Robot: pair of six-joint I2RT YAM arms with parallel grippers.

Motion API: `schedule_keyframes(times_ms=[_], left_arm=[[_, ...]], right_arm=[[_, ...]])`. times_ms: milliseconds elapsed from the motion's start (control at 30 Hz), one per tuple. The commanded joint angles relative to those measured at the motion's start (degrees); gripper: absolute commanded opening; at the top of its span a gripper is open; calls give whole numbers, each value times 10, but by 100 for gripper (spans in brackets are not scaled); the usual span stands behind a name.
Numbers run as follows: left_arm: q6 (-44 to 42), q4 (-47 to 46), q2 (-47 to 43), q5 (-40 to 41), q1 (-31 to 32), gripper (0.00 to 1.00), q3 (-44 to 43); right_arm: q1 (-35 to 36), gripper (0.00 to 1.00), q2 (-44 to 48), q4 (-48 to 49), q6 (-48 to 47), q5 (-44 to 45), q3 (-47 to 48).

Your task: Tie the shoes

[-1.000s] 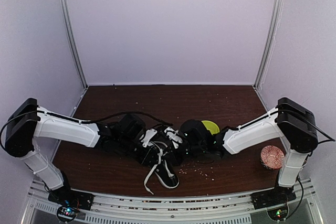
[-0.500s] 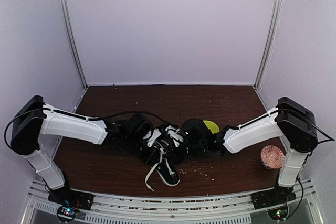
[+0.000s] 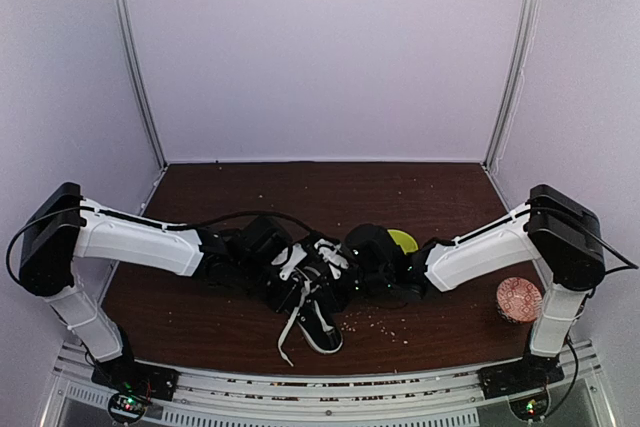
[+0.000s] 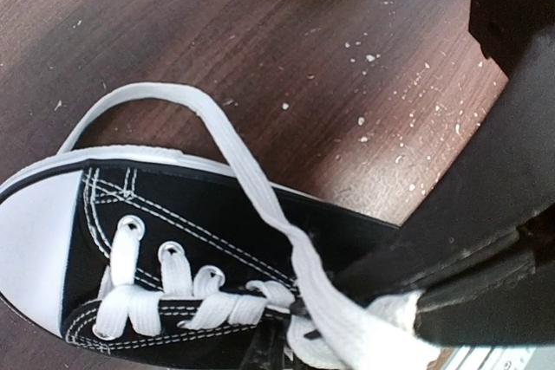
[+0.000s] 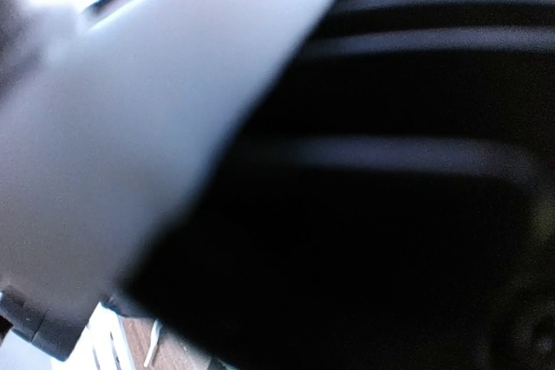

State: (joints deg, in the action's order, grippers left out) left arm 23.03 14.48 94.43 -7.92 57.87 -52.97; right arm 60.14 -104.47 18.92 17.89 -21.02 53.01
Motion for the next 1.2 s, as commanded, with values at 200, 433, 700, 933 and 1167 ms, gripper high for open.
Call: schedule_keyframes(times_ms=[200, 433, 700, 933, 1167], left_arm=[[-13, -107, -16, 0, 5, 24, 1], [-16, -112, -17, 24, 5, 18, -2], [-21, -124, -33, 37, 5, 0, 8], [23, -144, -67, 45, 4, 0, 56], [108, -190, -85, 13, -8, 0, 104]], right_arm=[[3, 0, -1, 12, -2, -14, 19], [4, 0, -3, 11, -1, -16, 19], [4, 0, 0, 9, 0, -14, 19], [-1, 6, 31, -11, 13, 19, -7], [-8, 21, 72, -10, 29, 31, -62]])
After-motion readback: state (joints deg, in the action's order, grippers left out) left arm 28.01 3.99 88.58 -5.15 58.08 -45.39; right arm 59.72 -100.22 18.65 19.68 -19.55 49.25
